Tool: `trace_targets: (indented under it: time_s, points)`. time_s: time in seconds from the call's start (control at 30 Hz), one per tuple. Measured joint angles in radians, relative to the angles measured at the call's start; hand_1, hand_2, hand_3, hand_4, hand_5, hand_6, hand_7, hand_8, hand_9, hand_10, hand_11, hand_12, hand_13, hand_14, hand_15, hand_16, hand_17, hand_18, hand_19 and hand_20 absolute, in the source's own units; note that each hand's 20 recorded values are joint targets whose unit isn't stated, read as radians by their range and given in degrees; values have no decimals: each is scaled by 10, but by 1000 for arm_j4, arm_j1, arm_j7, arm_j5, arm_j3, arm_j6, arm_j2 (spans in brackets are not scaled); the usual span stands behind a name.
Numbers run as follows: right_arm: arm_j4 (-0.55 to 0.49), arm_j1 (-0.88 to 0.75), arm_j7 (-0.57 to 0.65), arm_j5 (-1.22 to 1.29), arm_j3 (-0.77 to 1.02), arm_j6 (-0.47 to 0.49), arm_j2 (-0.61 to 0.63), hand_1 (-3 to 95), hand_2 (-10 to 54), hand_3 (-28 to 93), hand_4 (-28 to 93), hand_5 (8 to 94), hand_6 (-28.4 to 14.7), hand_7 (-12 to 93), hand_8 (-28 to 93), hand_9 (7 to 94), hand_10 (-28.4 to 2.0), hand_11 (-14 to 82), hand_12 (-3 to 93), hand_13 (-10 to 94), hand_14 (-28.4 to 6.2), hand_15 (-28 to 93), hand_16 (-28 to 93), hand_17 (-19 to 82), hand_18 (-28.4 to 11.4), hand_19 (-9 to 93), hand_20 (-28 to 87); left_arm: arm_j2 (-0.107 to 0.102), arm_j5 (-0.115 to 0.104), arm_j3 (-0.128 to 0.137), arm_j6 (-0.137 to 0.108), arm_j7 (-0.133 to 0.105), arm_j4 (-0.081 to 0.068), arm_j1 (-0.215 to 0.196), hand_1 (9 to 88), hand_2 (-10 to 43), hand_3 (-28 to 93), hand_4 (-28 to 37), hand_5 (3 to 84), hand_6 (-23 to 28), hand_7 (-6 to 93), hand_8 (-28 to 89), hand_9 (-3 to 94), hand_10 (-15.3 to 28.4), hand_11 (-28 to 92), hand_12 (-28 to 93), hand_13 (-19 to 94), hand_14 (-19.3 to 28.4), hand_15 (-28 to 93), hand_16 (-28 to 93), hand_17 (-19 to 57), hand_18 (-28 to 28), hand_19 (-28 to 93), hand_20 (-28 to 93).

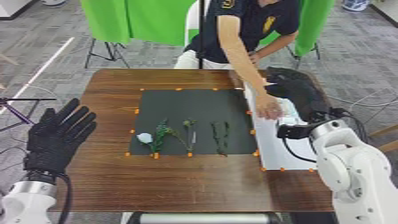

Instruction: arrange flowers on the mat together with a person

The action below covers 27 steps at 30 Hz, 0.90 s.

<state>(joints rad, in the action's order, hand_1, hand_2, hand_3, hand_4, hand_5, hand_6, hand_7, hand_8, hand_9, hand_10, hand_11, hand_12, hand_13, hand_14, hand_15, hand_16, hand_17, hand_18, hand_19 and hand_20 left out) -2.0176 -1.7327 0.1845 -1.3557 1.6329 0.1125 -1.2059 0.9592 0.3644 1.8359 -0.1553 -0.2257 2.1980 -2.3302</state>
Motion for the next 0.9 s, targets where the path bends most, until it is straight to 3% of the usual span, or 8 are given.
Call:
trace_targets:
  time_s: [0.07,0.2,0.3,0.9]
  points:
    - [-4,-7,-4,-10,0,0,1,280,66,801,-263,387,-53,205,-138,389,-155,165,150,313,-158,317,134,83,-187,473,102,0,3,-3,0,0,-1,3,253,137,678,-283,420,63,88,-83,380,142,137,95,303,141,211,-28,-17,146,263,109]
    - [-8,-15,-13,-68,-2,-4,10,283,62,800,-264,387,-53,206,-139,388,-154,165,151,312,-157,315,135,83,-186,473,103,-1,-36,-17,-11,-10,-7,16,253,137,678,-283,421,64,89,-84,383,142,139,95,304,141,213,-28,-17,146,265,110]
    - [-10,-19,-15,-84,-2,-8,19,284,61,800,-265,387,-53,207,-139,388,-154,165,152,312,-157,314,136,83,-186,473,103,-1,-49,-20,-13,-10,-11,23,254,136,678,-283,422,64,89,-84,383,142,140,95,305,141,214,-28,-17,146,265,110]
    - [-8,-21,-17,-85,-18,-15,21,285,61,801,-265,387,-52,209,-141,387,-153,164,152,311,-158,314,138,82,-187,473,103,0,-48,-18,-14,-11,-13,21,254,136,678,-283,422,65,88,-84,384,143,140,94,303,148,224,-26,-18,145,265,109]
